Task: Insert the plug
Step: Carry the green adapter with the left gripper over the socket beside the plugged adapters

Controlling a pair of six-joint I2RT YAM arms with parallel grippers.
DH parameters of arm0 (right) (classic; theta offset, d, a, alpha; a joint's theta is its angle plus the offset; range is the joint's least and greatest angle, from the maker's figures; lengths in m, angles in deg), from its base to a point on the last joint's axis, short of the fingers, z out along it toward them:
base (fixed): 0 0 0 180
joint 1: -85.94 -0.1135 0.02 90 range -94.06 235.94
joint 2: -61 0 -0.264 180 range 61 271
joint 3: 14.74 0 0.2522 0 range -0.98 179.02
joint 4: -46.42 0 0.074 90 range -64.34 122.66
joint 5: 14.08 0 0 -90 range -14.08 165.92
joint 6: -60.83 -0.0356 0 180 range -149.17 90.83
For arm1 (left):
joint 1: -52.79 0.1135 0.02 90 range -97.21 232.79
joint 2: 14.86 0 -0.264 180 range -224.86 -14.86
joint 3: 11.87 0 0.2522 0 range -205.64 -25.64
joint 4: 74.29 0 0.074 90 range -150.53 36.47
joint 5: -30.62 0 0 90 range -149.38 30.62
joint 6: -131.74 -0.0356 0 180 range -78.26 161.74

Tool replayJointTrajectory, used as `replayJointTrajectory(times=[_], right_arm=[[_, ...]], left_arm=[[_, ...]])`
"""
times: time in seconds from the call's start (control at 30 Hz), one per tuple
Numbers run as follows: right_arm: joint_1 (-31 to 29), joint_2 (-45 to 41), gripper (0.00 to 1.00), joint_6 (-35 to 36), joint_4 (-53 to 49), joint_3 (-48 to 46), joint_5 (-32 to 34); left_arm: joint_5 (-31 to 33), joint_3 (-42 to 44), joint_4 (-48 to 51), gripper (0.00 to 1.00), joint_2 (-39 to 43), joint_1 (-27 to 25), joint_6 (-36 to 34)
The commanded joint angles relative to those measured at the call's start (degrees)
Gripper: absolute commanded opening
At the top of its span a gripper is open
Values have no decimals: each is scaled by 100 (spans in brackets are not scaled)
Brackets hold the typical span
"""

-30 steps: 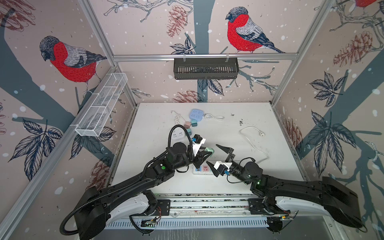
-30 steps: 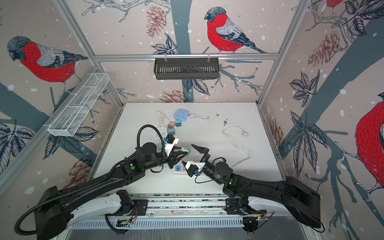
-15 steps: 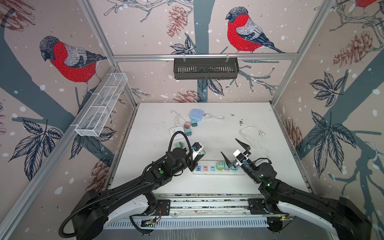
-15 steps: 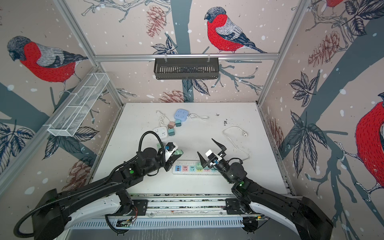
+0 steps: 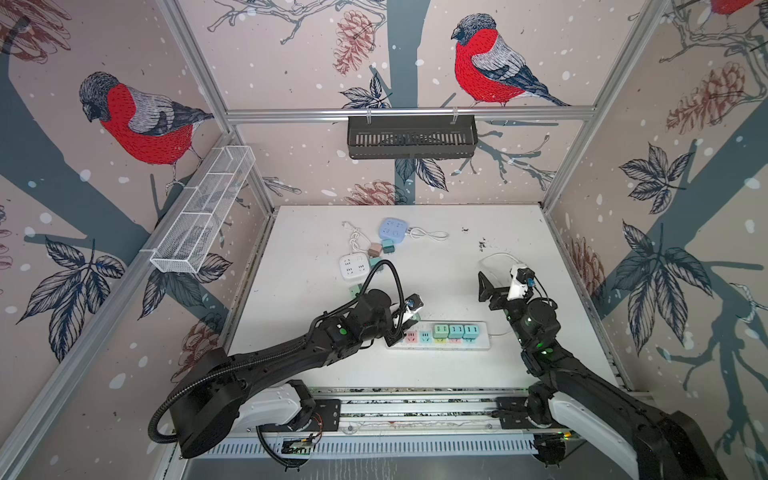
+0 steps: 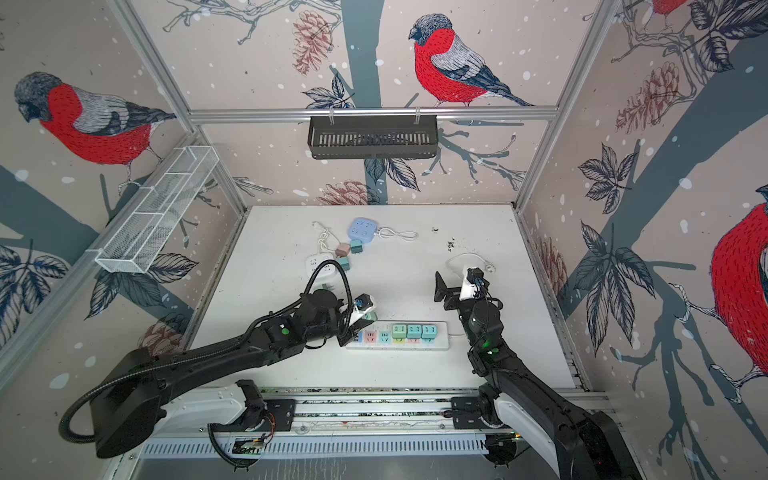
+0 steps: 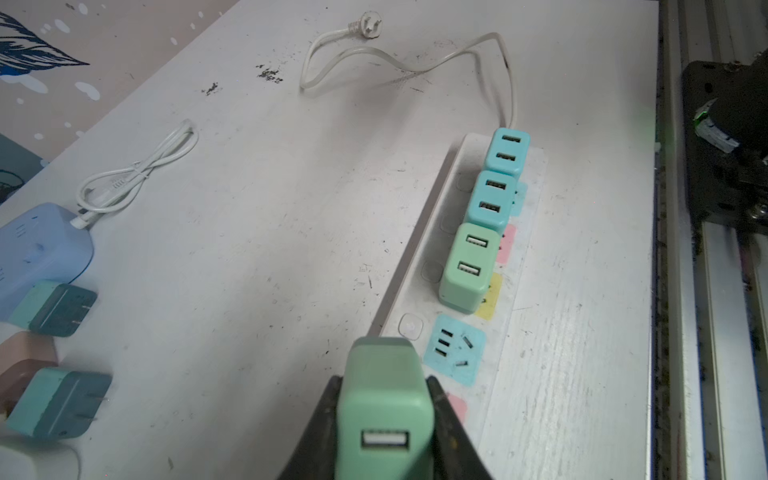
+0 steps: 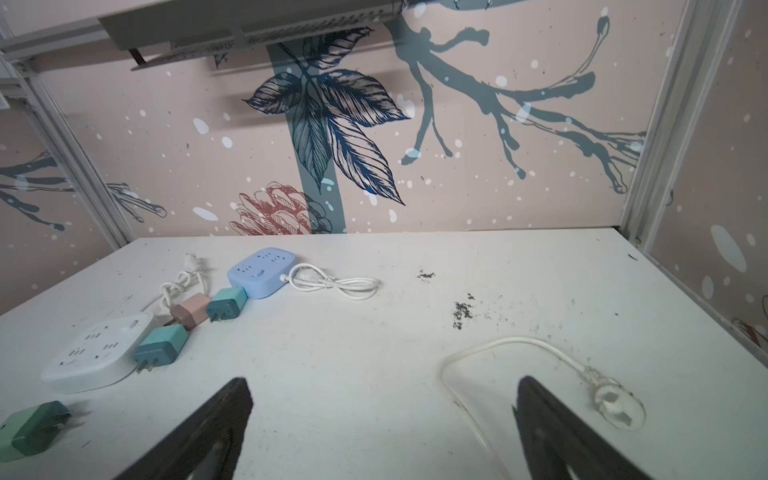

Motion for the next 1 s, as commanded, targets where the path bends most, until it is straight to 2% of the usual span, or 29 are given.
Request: replayJointTrajectory(times=[0.0,0.33,0.97], right_arm=[[148,170,100,-464,306,-66,217],[245,271,100,-690,724,-353,355],[187,943,100,-506,495,113,-34]], left_arm=[[-432,-221,254,0,-234,-56,-351],[57,-884,960,0,-1057,-392,-504],[183,-1854,1725,0,-2291,-630,-717]])
